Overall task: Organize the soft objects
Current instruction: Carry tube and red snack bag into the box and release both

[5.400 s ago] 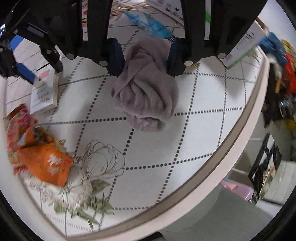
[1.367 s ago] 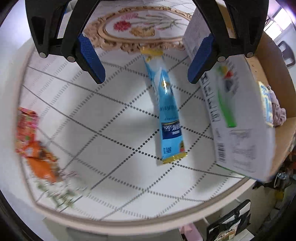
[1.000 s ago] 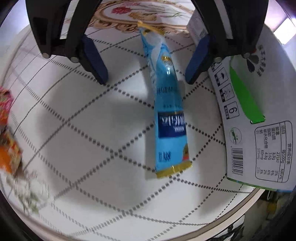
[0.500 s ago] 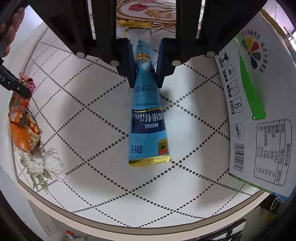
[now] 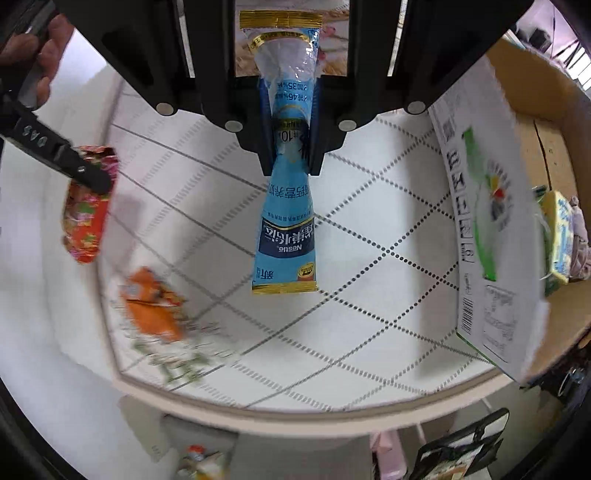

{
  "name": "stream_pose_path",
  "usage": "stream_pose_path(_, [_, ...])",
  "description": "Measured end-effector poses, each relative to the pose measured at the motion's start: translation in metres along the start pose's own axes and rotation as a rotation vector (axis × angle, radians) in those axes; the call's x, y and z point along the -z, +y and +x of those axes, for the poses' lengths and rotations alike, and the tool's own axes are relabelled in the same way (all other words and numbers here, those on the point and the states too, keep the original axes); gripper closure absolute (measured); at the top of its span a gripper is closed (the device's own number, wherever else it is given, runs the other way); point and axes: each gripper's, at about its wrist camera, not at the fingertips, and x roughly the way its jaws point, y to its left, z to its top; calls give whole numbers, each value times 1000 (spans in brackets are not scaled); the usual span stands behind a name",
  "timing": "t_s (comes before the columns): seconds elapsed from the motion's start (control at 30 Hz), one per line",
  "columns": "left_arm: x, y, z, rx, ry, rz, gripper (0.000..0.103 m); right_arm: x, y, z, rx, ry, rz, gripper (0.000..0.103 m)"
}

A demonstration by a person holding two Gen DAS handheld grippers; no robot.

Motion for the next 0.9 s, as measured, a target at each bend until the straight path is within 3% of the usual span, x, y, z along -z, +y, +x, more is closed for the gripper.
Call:
stream_pose_path(0.13, [20, -14, -48, 46, -77, 14, 88, 13, 36, -35, -60, -40, -63, 54])
stream_pose_path(0.27, [38, 4, -91, 57, -142, 13, 88, 25, 85, -73, -122, -80, -144, 54])
stream_pose_path(0.4, [48, 45, -132, 57, -195, -9, 88, 52, 143, -103, -159, -116, -239, 54])
stream_pose_path(0.6, [63, 118, -171, 15, -244, -23, 88, 94, 232, -117, -182, -126, -321, 54])
stream_pose_path(0.9, [70, 245, -176, -75, -207, -39, 88, 142, 366, -87, -171, -97, -357, 54])
